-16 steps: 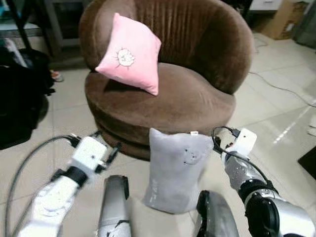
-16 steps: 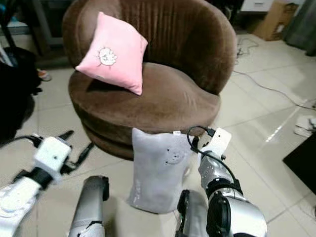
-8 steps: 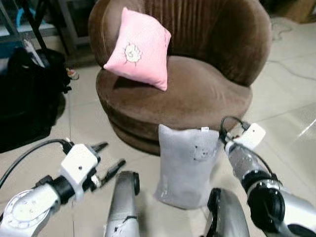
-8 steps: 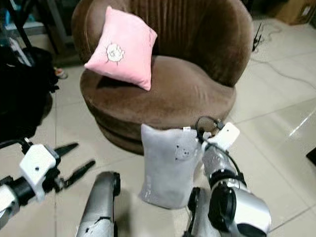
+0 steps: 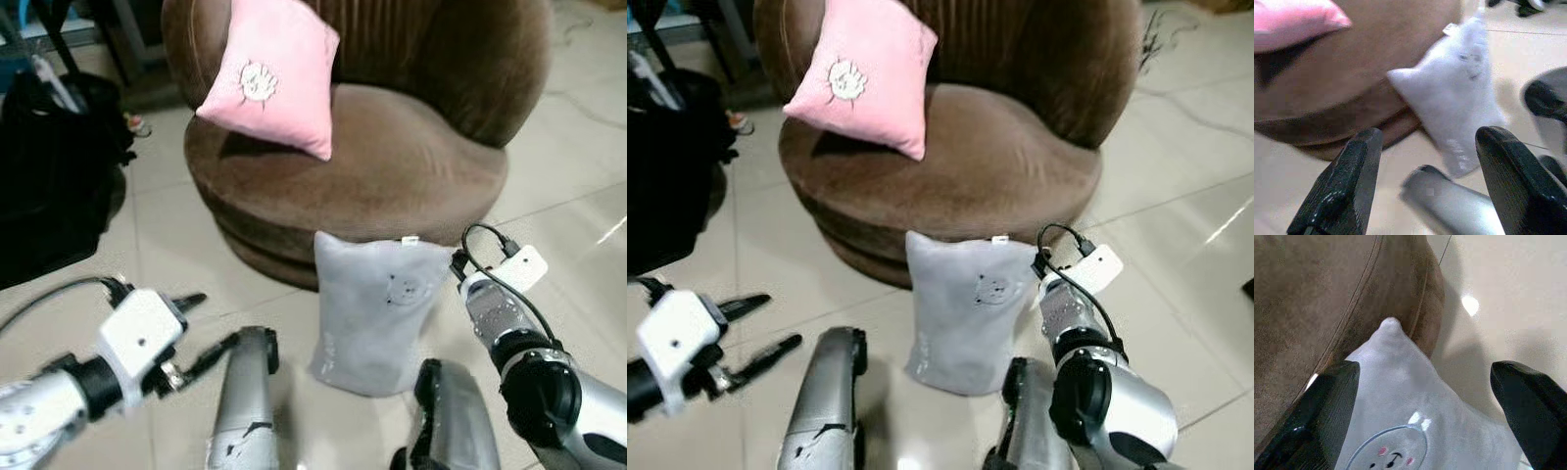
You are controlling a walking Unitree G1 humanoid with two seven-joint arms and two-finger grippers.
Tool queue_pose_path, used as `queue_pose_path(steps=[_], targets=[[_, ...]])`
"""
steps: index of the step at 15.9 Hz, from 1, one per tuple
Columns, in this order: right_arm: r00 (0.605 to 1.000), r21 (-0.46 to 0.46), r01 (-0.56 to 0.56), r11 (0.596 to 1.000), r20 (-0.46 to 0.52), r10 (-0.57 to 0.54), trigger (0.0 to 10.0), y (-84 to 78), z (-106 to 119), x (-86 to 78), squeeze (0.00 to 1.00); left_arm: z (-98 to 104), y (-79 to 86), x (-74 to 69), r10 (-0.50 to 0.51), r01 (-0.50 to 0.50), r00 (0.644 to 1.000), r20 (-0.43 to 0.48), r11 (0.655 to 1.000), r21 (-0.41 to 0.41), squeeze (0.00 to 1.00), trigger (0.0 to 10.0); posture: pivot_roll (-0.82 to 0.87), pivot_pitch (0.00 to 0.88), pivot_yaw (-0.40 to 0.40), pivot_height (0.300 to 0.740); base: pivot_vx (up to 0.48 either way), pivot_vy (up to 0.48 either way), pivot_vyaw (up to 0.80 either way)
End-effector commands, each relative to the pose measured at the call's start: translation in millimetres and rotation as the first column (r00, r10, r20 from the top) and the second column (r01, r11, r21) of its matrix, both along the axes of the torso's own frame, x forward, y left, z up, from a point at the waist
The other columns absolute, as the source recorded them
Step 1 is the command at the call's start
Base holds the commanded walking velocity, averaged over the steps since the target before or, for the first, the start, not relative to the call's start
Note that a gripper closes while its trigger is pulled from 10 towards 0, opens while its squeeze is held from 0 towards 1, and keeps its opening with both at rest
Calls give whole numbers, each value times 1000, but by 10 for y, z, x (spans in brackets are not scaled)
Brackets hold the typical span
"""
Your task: Move the pillow to the sofa from floor
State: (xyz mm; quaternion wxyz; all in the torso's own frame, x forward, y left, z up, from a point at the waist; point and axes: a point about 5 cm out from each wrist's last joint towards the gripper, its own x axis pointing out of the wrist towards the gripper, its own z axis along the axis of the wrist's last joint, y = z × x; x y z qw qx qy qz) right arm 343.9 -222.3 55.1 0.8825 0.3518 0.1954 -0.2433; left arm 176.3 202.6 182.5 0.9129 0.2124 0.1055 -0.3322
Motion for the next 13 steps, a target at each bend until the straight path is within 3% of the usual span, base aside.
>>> queue_pose_path(steps=[1, 5, 7, 9, 13], targets=[[1000, 23, 31, 999, 0, -31, 10000, -10, 18, 11, 1000, 157, 31, 30, 24, -25, 998, 52, 1000, 18, 0, 10000, 715, 195, 54, 494, 0, 0, 0], [995, 47, 103, 994, 0, -103, 10000, -98, 10, -21, 1000, 297, -35, -1, 4, -5, 998, 65, 1000, 5, 0, 10000, 763, 194, 116, 494, 0, 0, 0], [995, -19, 77, 997, -58, -78, 10000, -54, -37, -46, 1000, 311, -32, -78, -29, 29, 999, 22, 999, 24, 0, 10000, 755, 173, 150, 494, 0, 0, 0], [993, -4, 94, 996, -65, -94, 10000, 1, -50, -44, 0, 362, -11, -74, -43, 43, 999, 6, 999, 30, 0, 10000, 763, 174, 180, 494, 0, 0, 0], [991, 49, 130, 990, -44, -127, 10000, 55, -59, -41, 0, 445, 3, -151, -62, 62, 998, -14, 997, 40, 0, 10000, 782, 154, 208, 494, 0, 0, 0]])
